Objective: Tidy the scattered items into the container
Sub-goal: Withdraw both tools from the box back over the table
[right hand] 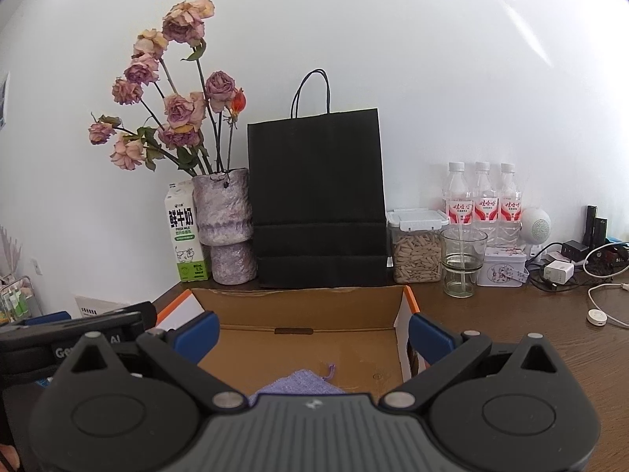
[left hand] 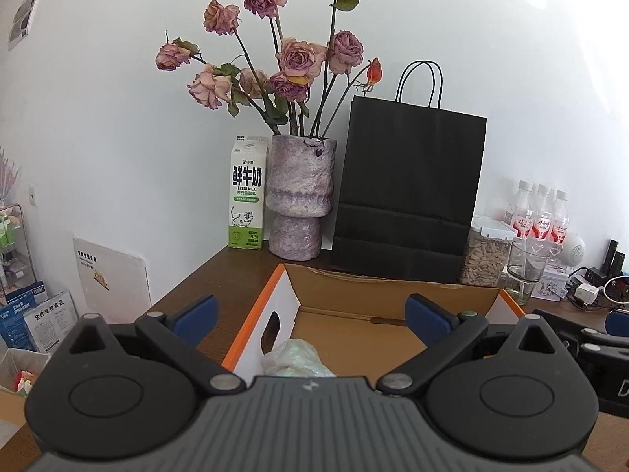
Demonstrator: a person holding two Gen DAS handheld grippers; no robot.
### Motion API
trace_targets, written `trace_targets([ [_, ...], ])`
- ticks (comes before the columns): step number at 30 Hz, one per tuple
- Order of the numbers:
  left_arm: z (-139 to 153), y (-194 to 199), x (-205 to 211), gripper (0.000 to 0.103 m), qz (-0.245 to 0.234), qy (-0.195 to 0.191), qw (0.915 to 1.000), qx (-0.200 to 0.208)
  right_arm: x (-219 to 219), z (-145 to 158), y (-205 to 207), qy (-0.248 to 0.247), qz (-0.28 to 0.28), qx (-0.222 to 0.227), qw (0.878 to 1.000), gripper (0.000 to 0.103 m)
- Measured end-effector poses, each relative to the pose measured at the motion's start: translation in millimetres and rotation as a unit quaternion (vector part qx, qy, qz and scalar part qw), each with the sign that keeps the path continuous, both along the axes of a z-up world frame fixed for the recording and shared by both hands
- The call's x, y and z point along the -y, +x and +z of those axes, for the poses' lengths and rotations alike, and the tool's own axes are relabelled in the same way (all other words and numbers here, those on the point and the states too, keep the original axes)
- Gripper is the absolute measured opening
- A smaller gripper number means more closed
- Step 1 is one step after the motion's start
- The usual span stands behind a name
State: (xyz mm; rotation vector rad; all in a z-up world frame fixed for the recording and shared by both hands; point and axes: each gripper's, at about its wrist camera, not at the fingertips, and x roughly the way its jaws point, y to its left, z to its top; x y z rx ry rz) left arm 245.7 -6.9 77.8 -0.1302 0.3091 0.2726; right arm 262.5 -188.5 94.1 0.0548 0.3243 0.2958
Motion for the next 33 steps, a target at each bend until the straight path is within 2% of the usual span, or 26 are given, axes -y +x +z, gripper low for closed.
trace_targets([
  [10,28.0,-45.6,-8.6,0.103,-0.006,-0.009,0.9999,0.009,13.2,24.6,-52.1,-0.018,0.006,0.019,1.0,0.103],
  [15,33.7,-85.3,-22.7,0.103,-0.01,0.0,0.9996,0.026,31.4,19.8,-87.1,-0.028,0.011,0.021,0.999,0.103],
  [24,9.2,-158.9,-55.7,0.103,-0.011,0.011,0.9998,0.009,61.4,-18.0,-149.7,-0.069,0.006,-0.022,0.997,0.103],
  [33,-35.6,-207.9,-76.9,0.103,-0.013,0.004,0.9986,-0.051,63.3,-76.0,-191.1,-0.096,0.024,-0.111,0.989,0.103],
])
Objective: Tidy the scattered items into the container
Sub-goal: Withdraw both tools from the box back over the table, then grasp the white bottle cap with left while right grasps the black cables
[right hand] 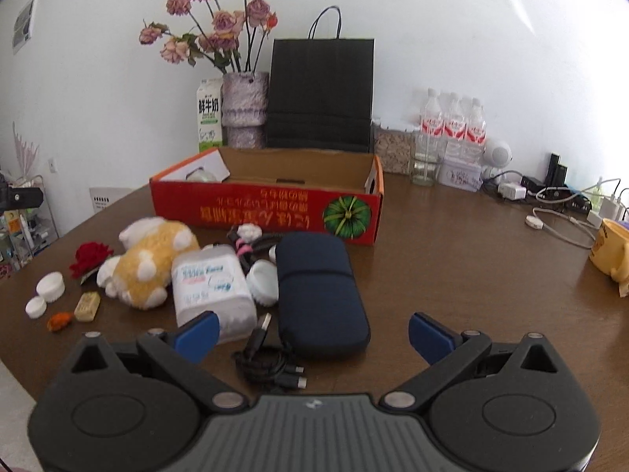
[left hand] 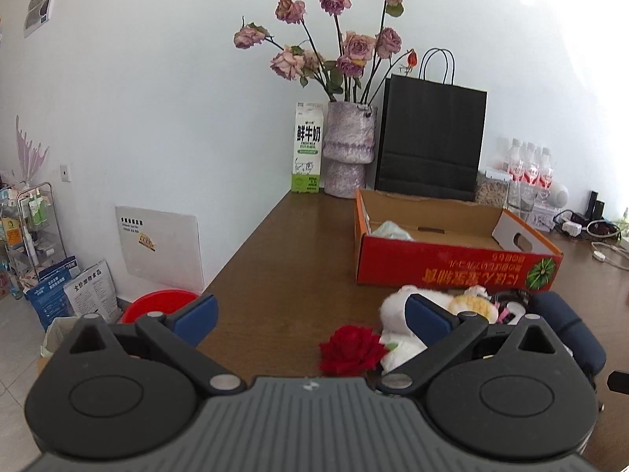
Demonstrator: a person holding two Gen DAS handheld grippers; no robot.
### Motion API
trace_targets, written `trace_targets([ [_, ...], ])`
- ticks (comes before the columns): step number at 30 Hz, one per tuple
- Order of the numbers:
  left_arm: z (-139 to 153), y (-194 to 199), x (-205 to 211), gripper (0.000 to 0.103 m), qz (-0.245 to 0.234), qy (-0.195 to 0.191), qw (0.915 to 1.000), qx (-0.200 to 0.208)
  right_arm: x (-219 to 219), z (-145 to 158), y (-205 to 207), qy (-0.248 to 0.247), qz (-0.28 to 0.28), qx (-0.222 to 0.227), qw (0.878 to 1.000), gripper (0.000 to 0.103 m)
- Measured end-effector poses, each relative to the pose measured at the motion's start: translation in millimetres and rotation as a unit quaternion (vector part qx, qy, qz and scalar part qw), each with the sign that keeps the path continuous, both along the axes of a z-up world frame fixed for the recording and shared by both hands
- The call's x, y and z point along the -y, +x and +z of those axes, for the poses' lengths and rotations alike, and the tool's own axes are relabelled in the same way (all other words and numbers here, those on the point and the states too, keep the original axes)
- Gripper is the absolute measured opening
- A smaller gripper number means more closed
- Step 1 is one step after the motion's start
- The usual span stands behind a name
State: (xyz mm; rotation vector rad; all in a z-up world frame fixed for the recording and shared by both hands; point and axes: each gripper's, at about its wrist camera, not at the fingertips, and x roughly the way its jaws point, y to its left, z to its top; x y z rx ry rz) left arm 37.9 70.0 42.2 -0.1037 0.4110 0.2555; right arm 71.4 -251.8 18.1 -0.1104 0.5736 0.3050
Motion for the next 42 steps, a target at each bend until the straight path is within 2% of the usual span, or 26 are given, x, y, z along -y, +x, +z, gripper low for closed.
trace_targets([
  [6,-34.5,-10.1,-6.2,0.103,-0.009,-0.009,0.9983,-0.057,-7.9,-26.8,1.5,-0.002,-0.003,-0.051,0.999,0.103],
  [9,-46.5,-16.8,-5.6,0.103,-0.021,-0.011,0.9971,-0.072,-10.5,-37.3,6.1,0.001,-0.01,-0.074,0.997,0.103],
  [16,-68.7,-9.6,-11.4,0.103,-0.025,-0.04,0.9932,-0.107,-16.4,-42.0,3.4,0.002,-0.005,-0.05,0.999,0.103],
  [20,-72.1,-10.9,-14.9,0.103,-0.019,-0.045,0.9936,-0.102,-17.0,-43.4,3.1,0.007,-0.006,-0.038,0.999,0.103],
  [24,-75.4,-10.1,-8.9,0.103,-0.009,-0.008,0.9938,-0.111,-17.9,-45.0,2.5,0.01,-0.009,-0.028,1.0,0.103],
  [42,-77.0,-7.6,-7.6,0.103,-0.005,-0.003,0.9951,-0.098,-20.8,-49.2,0.0,0.018,-0.006,-0.006,1.0,0.103],
])
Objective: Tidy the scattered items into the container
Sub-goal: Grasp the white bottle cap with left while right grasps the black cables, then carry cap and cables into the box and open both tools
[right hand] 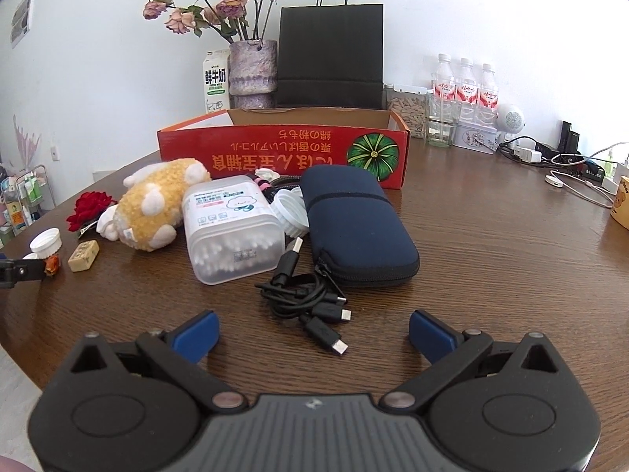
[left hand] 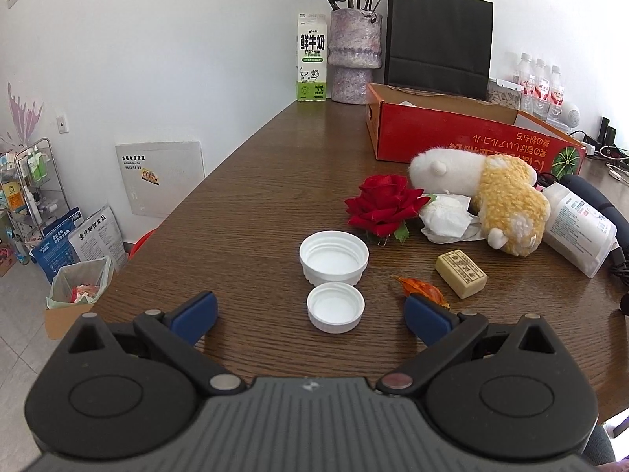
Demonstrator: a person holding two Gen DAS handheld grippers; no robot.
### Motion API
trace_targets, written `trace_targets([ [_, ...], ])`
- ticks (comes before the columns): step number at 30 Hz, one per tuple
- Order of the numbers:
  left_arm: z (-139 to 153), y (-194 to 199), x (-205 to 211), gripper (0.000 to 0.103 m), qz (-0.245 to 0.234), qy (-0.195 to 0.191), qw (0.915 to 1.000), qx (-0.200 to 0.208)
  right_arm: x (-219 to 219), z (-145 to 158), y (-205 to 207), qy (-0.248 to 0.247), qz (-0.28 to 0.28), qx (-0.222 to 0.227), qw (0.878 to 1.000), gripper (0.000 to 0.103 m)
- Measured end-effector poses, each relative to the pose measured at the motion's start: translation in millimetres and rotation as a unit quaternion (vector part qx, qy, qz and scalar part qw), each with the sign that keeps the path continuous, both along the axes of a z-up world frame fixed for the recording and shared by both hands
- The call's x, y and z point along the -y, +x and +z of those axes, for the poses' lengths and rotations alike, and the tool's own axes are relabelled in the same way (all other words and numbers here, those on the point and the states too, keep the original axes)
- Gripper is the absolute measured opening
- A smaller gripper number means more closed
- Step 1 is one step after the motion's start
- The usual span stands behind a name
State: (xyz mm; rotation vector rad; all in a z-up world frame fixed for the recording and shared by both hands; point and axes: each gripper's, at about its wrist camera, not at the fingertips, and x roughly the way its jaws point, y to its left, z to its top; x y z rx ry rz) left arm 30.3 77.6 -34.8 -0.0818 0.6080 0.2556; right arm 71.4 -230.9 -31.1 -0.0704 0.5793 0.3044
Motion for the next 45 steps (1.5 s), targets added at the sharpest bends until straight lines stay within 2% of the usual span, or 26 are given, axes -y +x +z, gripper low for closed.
trace_targets([
  [17,0.1,1.1,0.2,0.103,0.001,-0.001,1.0,-0.003,-6.3,2.9,3.5,0.009,0.01,-0.011,1.0,0.103],
  [23,-0.1,0.7,1.8,0.102,0.003,0.002,1.0,0.001,-6.9,6.3,4.7,0.013,0.004,-0.01,1.0,0.086],
  [25,0.8,0.3,2.5,0.095,0.002,0.001,1.0,0.005,-5.9,7.5,5.6,0.017,0.005,-0.01,1.0,0.077],
  [28,2.7,-0.4,4.6,0.079,-0.002,0.002,1.0,0.009,-5.6,8.9,8.9,0.022,0.007,-0.012,1.0,0.071],
  [30,4.4,-1.9,6.5,0.057,-0.006,0.003,0.9999,0.012,-6.5,9.2,9.9,0.022,0.009,-0.011,1.0,0.064],
  [31,5.3,-2.5,7.2,0.046,-0.01,0.002,0.9998,0.014,-7.0,9.6,9.6,0.021,0.008,-0.009,1.0,0.054],
  [32,6.4,-3.5,7.4,0.028,-0.015,-0.002,0.9998,0.015,-7.0,10.1,8.9,0.018,0.004,-0.006,1.0,0.047],
  [45,9.5,-6.4,6.1,0.029,-0.019,-0.018,0.9996,0.014,-2.9,19.6,-5.2,0.028,0.021,0.006,0.999,0.044],
])
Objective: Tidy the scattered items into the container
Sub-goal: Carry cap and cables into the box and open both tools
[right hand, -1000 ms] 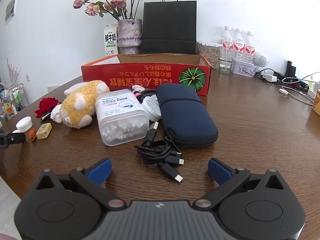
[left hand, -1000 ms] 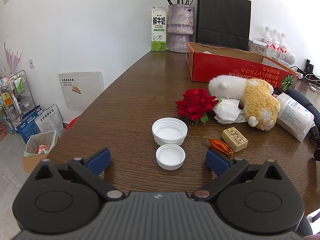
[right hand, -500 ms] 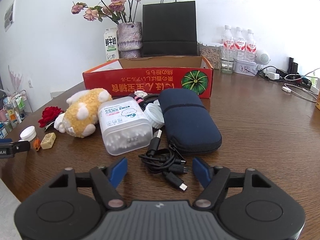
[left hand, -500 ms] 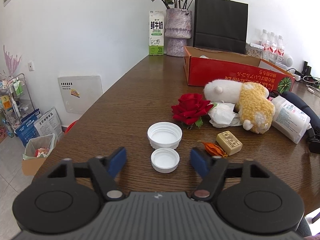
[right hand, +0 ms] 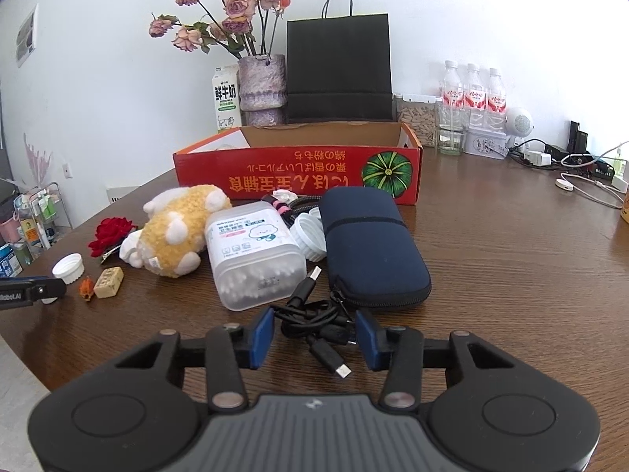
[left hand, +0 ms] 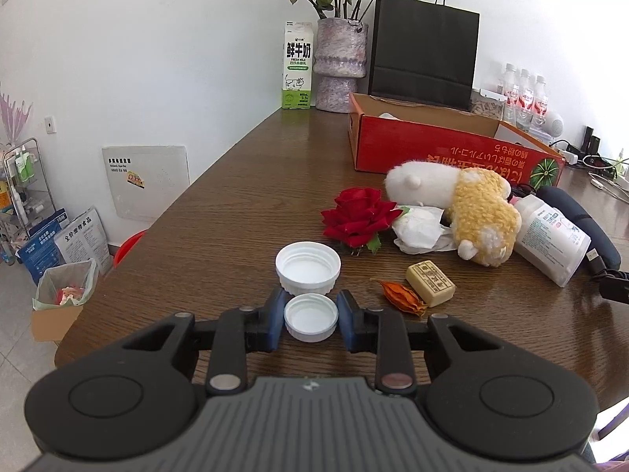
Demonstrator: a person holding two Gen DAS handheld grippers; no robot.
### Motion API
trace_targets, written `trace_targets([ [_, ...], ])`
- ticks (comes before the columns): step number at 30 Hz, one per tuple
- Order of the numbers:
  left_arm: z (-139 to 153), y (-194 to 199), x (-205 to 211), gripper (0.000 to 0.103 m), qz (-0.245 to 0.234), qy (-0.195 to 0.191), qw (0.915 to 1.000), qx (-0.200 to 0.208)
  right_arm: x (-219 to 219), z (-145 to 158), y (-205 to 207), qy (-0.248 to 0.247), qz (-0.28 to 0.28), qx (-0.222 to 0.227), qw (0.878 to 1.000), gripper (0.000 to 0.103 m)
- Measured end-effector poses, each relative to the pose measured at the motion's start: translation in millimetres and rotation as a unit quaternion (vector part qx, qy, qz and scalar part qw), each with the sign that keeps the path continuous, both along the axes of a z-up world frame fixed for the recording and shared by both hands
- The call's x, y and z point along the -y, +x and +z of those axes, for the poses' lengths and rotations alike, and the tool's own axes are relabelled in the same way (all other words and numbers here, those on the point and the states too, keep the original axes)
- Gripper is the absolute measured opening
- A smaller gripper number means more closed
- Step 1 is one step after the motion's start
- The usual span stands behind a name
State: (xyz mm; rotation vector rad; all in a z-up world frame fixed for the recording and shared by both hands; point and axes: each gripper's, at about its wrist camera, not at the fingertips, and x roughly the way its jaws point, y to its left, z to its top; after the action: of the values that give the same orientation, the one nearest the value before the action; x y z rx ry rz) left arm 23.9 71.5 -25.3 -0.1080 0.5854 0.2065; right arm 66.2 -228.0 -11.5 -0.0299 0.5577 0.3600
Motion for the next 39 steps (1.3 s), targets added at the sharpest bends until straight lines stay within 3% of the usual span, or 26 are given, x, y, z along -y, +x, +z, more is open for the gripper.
trace_targets([
  [16,48.9,3.1,9.5,0.029,-0.021,0.01,0.9971,0.072,4.1,42.2,0.4,0.008,0.015,0.061,0.998,0.044],
  [31,110.7,91.3,54.5,0.029,-0.052,-0.011,0.9849,0.165,-7.7,98.0,69.5,0.057,0.017,0.123,0.991,0.044],
  [39,116.0,154.3,71.8,0.029,-0.034,-0.035,0.9836,0.174,-19.8,103.3,134.7,0.088,0.008,0.123,0.989,0.044],
])
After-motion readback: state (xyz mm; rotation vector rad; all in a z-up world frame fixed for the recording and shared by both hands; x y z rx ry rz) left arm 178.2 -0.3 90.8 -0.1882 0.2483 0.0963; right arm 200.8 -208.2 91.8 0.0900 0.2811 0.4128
